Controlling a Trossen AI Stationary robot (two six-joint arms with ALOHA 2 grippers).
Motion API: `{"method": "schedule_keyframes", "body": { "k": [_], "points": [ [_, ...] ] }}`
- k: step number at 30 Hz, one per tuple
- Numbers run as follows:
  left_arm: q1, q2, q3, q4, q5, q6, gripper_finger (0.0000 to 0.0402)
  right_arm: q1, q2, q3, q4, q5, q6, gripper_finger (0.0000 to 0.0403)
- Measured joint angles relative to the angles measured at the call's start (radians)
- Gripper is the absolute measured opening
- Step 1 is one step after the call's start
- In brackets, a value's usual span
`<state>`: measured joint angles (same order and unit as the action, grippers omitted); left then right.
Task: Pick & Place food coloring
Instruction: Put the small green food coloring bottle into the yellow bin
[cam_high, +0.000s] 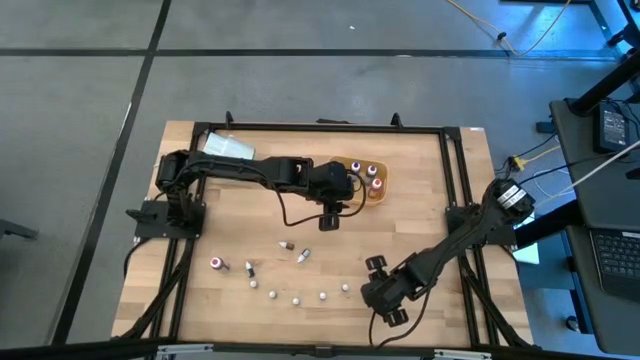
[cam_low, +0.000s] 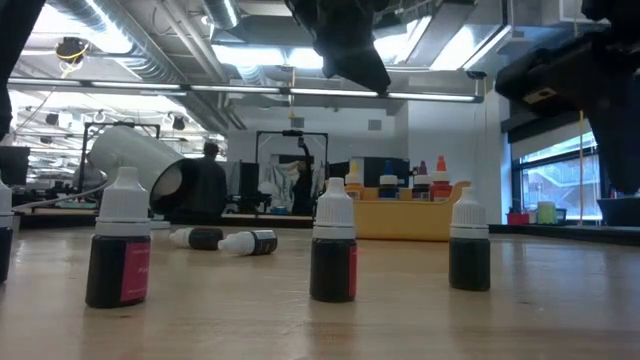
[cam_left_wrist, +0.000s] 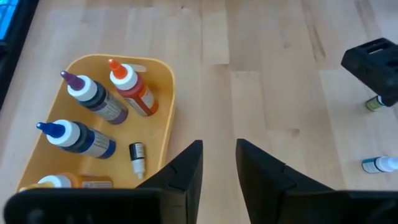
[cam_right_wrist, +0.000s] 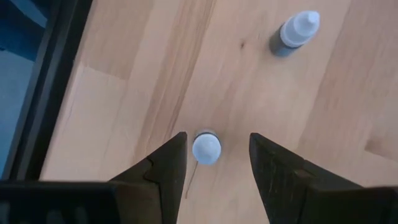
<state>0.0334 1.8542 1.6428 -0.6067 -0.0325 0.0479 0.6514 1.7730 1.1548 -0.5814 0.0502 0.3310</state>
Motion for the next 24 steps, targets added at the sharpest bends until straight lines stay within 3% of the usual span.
{"method": "schedule_keyframes", "body": {
  "k": [24],
  "points": [
    [0.000,0.001,0.000,0.001,0.000,-0.009,0.0089,0.000,0.019,-0.061,0.080,-0.028,0.003,0.0167]
  ]
}}
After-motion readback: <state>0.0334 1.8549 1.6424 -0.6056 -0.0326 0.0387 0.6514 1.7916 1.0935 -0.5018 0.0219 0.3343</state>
